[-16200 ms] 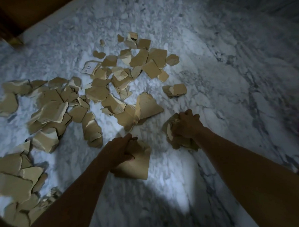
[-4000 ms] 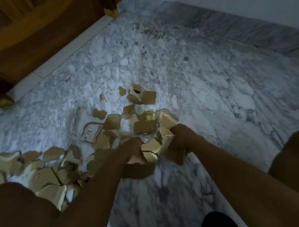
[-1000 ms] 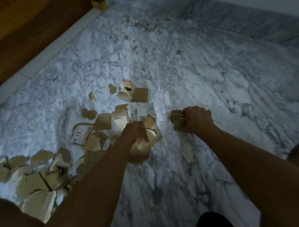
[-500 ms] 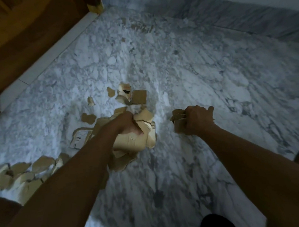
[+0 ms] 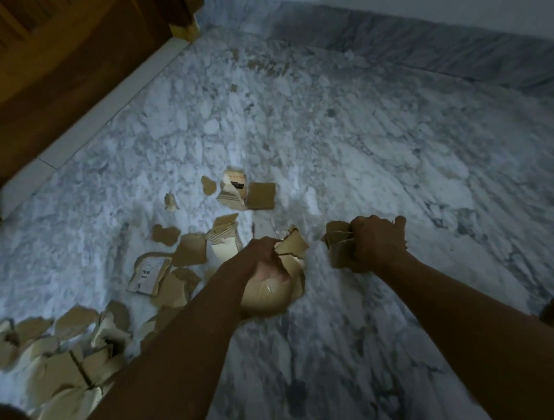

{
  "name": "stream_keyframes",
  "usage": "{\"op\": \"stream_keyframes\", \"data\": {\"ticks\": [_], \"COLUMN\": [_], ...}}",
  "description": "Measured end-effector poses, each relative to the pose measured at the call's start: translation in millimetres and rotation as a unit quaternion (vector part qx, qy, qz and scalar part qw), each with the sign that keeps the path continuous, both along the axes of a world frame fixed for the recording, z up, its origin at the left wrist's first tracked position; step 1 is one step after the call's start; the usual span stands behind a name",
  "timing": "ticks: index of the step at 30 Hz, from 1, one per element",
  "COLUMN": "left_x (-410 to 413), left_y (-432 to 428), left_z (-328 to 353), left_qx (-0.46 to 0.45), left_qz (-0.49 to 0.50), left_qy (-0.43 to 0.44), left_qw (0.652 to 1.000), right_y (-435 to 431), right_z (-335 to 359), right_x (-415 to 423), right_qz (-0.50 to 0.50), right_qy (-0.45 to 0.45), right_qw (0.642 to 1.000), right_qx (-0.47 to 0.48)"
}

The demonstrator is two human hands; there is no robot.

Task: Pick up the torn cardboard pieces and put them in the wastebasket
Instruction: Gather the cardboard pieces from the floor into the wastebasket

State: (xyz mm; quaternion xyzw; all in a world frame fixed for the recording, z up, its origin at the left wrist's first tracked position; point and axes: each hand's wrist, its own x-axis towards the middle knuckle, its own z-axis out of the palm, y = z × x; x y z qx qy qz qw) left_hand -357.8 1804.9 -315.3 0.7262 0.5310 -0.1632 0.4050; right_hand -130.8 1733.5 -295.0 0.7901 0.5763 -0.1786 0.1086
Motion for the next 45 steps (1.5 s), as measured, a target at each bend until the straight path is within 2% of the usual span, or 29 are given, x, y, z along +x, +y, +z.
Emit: {"op": "stream_keyframes", "data": {"ticks": [2,4,7,10,14,18,21,25,27,28,31,35,37,40,45], "left_x": [-7,-13,-33,-52,-80,-92,-79,-60,-52,-50,-54,-80,-90,-93,-79], "left_y": [5,19,52,79,94,104,111,116,119,122,139,168,177,181,188], "left_z": [14,33,53,63,47,38,48,70,80,85,91,79,67,53,13], "left_qx": [-0.008,0.021,0.091,0.137,0.147,0.120,0.125,0.121,0.125,0.131,0.144,0.071,0.013,-0.051,-0.032], "left_qz": [0.069,0.107,0.147,0.149,0.242,0.252,0.212,0.197,0.178,0.159,0.097,0.053,0.053,0.078,0.090], "left_qy": [-0.041,-0.055,-0.083,-0.142,-0.210,-0.242,-0.250,-0.241,-0.231,-0.216,-0.159,-0.042,-0.045,-0.071,-0.044], "left_qw": [0.997,0.993,0.982,0.969,0.936,0.929,0.937,0.943,0.948,0.954,0.972,0.995,0.998,0.993,0.994], "right_y": [5,19,58,95,116,116,114,104,98,95,87,87,92,109,120], "right_z": [4,15,34,37,42,45,49,66,71,72,70,61,52,44,17], "right_x": [1,2,-4,-19,-45,-60,-63,-58,-51,-49,-40,-38,-42,-55,-85], "right_qz": [-0.003,-0.069,-0.150,-0.116,-0.117,-0.149,-0.207,-0.239,-0.262,-0.265,-0.248,-0.161,-0.123,-0.082,0.013], "right_qy": [0.007,0.102,0.255,0.306,0.415,0.476,0.522,0.546,0.539,0.522,0.450,0.328,0.262,0.201,0.043], "right_qw": [1.000,0.992,0.955,0.944,0.902,0.866,0.825,0.800,0.796,0.805,0.852,0.930,0.957,0.976,0.998], "right_qx": [0.000,-0.014,-0.006,0.029,0.018,0.036,0.054,0.072,0.089,0.096,0.102,0.037,0.006,-0.035,-0.036]}}
